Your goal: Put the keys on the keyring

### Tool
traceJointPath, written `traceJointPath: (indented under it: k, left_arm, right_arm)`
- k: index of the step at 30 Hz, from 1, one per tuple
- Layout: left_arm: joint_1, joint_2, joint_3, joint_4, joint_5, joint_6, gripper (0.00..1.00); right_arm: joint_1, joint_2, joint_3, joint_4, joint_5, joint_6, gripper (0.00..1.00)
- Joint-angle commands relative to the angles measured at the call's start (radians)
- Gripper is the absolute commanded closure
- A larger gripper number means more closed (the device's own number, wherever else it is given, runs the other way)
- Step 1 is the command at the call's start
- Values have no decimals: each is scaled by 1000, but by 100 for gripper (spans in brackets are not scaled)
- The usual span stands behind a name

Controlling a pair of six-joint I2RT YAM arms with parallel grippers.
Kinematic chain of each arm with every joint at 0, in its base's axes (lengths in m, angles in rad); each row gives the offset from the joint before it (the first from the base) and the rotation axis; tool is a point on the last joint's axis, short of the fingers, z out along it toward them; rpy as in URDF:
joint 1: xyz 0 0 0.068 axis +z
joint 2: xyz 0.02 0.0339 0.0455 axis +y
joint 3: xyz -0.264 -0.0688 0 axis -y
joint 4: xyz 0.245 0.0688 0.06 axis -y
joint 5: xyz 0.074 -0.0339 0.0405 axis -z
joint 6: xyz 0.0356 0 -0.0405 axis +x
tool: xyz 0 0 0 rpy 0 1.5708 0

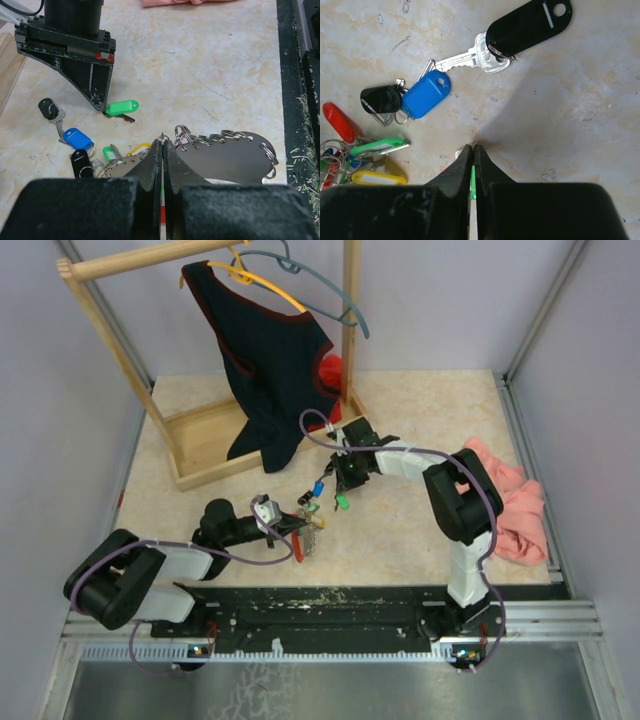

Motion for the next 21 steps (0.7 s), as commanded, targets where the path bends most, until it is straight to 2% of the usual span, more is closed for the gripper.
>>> traceJointPath:
  k: [1, 10, 14, 18, 21]
  left_arm:
    - [5, 0, 4, 33, 16, -10, 99]
    - [5, 8, 5, 41, 19, -19, 99]
    - [6, 16, 4, 55, 19, -24, 99]
    - [6, 10, -2, 64, 17, -24, 99]
    - [5, 0, -4, 61, 12, -20, 99]
  right_arm:
    - [-9, -94, -62, 92, 27, -3, 100]
    - [38, -368, -451, 461, 208, -15, 100]
    - [108, -526, -676, 719, 342, -47, 100]
    - [125, -711, -877, 980, 360, -48, 100]
    - [133, -817, -966, 1067, 362, -59, 100]
